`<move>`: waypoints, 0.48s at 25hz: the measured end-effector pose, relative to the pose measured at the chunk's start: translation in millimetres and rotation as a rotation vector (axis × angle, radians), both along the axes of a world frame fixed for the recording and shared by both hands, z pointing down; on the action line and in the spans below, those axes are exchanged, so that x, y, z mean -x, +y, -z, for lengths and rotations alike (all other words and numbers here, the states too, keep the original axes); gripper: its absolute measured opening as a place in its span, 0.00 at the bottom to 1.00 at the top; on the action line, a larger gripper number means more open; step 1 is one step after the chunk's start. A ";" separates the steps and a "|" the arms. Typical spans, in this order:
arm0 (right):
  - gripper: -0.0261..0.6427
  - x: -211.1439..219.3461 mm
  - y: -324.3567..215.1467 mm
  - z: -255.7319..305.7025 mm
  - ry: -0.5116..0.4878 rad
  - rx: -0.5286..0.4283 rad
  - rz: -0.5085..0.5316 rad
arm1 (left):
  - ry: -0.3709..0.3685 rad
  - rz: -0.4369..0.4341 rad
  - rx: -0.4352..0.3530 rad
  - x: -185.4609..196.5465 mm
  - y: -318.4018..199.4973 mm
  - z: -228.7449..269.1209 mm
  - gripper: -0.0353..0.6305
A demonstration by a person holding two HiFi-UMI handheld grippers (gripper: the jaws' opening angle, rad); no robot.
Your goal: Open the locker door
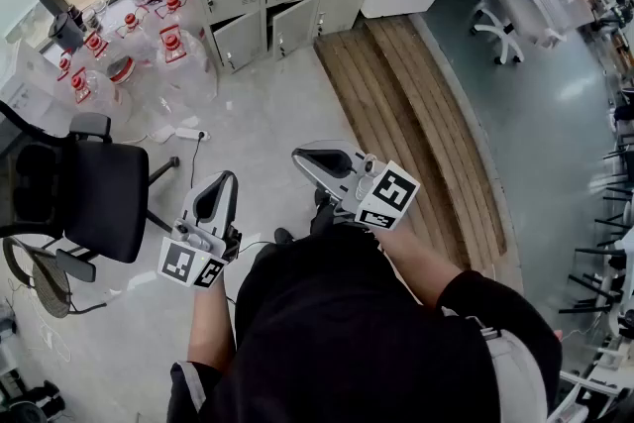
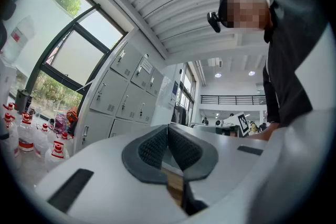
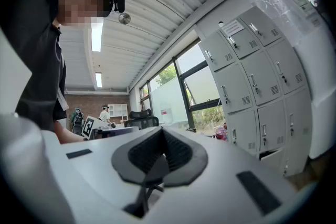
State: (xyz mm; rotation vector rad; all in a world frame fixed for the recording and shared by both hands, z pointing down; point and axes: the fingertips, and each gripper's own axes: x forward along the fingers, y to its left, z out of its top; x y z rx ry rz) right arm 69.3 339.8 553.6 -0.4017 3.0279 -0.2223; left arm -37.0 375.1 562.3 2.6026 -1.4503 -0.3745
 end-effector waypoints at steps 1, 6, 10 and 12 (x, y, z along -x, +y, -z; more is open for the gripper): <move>0.05 1.2 -0.9 0.1 0.003 -0.001 0.001 | 0.001 0.000 0.001 1.0 -1.1 -0.3 0.08; 0.05 3.2 -7.8 1.8 0.008 0.004 -0.011 | 0.007 -0.011 0.011 2.2 -6.2 -1.2 0.08; 0.06 4.2 -10.1 1.9 0.009 -0.002 -0.020 | 0.013 -0.036 0.014 -0.1 -8.3 -3.3 0.08; 0.06 7.5 -10.5 2.3 0.006 -0.007 -0.018 | 0.014 -0.042 0.011 1.5 -9.4 -2.7 0.08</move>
